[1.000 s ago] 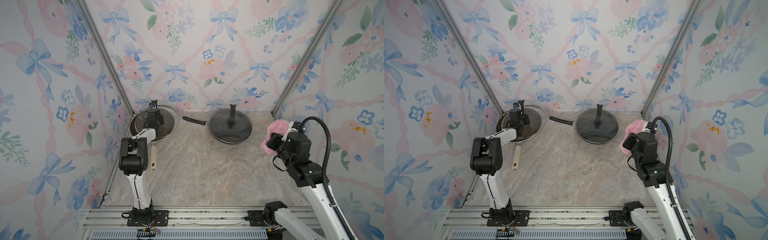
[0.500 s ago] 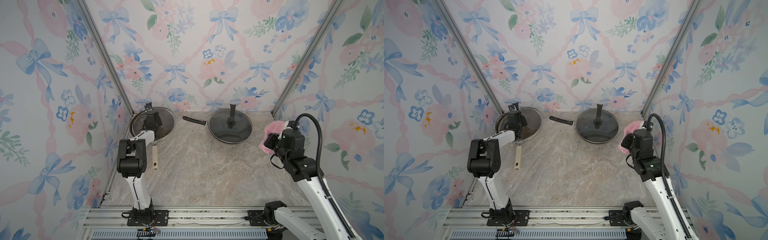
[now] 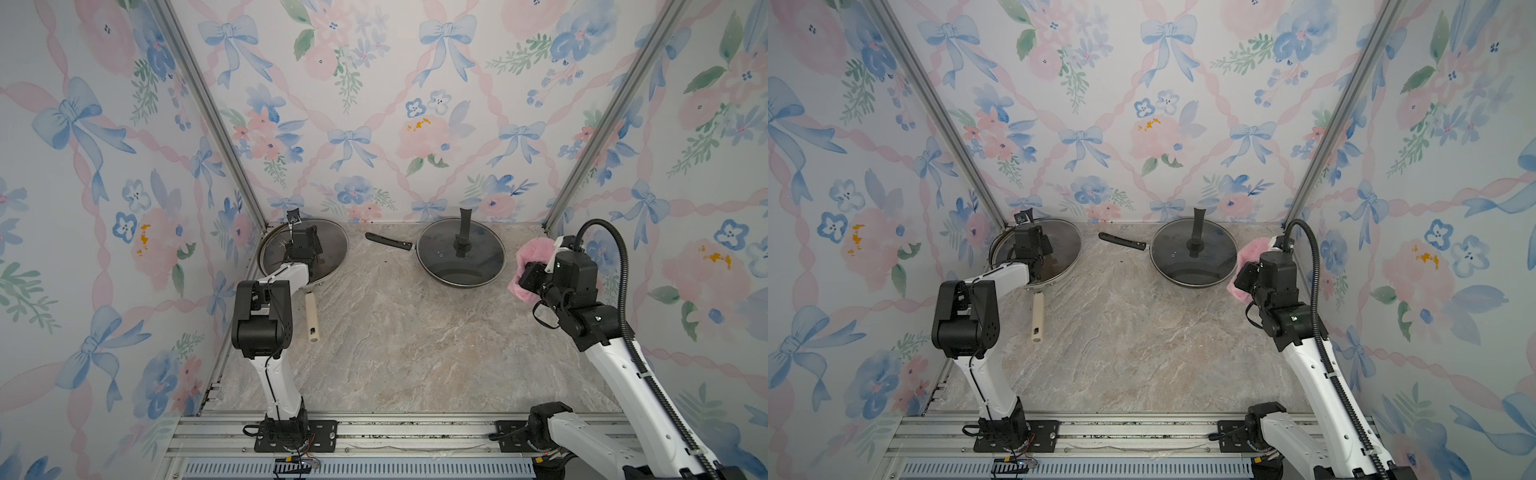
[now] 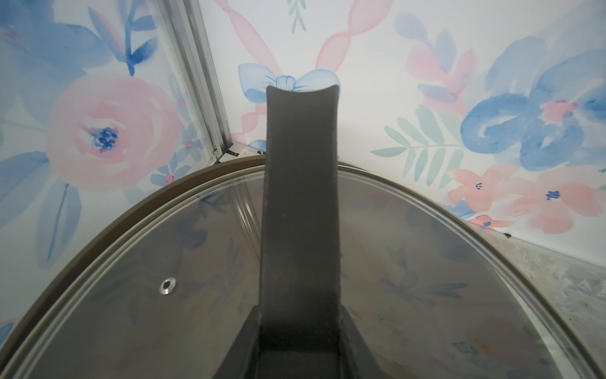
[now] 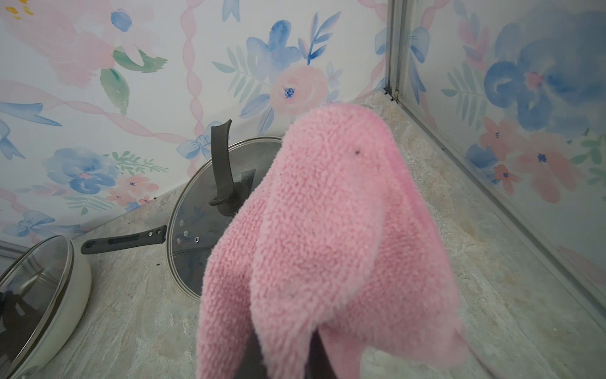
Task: Wipe the pot lid with a cloth
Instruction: Place the pot lid on the cooking pot.
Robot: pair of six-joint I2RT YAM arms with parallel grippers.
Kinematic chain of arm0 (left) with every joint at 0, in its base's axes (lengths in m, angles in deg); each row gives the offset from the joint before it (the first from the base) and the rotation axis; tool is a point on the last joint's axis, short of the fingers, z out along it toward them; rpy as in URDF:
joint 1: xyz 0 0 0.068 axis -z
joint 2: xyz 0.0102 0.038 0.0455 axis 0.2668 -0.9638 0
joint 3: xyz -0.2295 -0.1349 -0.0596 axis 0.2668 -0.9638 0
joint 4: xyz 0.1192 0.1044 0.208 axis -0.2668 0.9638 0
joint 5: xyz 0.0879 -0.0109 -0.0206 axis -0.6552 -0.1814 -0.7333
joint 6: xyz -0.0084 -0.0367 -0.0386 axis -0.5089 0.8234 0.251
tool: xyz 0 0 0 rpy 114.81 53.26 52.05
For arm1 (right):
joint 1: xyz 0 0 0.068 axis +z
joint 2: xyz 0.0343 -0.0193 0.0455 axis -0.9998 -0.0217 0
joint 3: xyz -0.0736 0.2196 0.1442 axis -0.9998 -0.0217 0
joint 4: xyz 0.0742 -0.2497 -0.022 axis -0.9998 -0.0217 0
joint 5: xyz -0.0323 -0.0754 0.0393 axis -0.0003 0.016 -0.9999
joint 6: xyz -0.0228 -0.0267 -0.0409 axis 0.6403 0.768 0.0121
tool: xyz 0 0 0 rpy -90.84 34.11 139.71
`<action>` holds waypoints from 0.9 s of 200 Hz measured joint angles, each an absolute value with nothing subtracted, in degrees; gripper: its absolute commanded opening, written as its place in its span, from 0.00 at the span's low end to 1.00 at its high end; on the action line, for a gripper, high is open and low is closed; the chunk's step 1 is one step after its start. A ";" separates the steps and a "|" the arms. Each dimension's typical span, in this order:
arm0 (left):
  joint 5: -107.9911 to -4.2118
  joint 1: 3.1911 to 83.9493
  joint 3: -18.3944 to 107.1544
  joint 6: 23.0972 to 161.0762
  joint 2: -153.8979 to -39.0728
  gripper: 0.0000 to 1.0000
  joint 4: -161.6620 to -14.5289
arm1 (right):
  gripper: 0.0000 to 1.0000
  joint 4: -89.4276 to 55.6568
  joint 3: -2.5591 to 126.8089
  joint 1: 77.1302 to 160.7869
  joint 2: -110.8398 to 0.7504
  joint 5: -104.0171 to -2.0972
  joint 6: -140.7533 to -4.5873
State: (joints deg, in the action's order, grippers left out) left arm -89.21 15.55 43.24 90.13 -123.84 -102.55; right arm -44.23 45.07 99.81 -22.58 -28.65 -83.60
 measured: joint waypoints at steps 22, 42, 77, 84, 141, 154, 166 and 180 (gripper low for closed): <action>-91.42 16.38 43.11 89.48 -124.01 0.00 -103.18 | 0.01 -43.44 45.07 100.99 -23.89 -28.94 -83.82; -95.12 17.60 43.09 87.60 -124.43 0.00 -104.25 | 0.01 -42.94 45.07 102.38 -25.77 -29.24 -83.82; -99.33 18.50 43.13 86.31 -125.32 0.00 -105.74 | 0.01 -42.48 45.07 104.00 -27.89 -29.55 -83.80; -99.44 18.43 43.17 86.26 -125.50 0.00 -105.89 | 0.01 -42.41 45.10 104.24 -28.07 -29.53 -83.80; -99.16 17.25 43.96 86.00 -126.40 0.00 -106.22 | 0.01 -41.63 46.17 105.23 -30.78 -29.88 -83.78; -99.25 17.12 44.31 85.63 -126.64 0.00 -106.11 | 0.01 -41.54 46.65 105.38 -31.78 -29.99 -83.78; -99.29 17.03 44.59 85.57 -126.81 0.00 -105.91 | 0.01 -41.15 47.06 105.49 -32.68 -30.21 -83.75; -99.38 17.03 44.70 85.59 -126.92 0.00 -105.93 | 0.01 -41.02 47.70 105.71 -33.69 -30.34 -83.73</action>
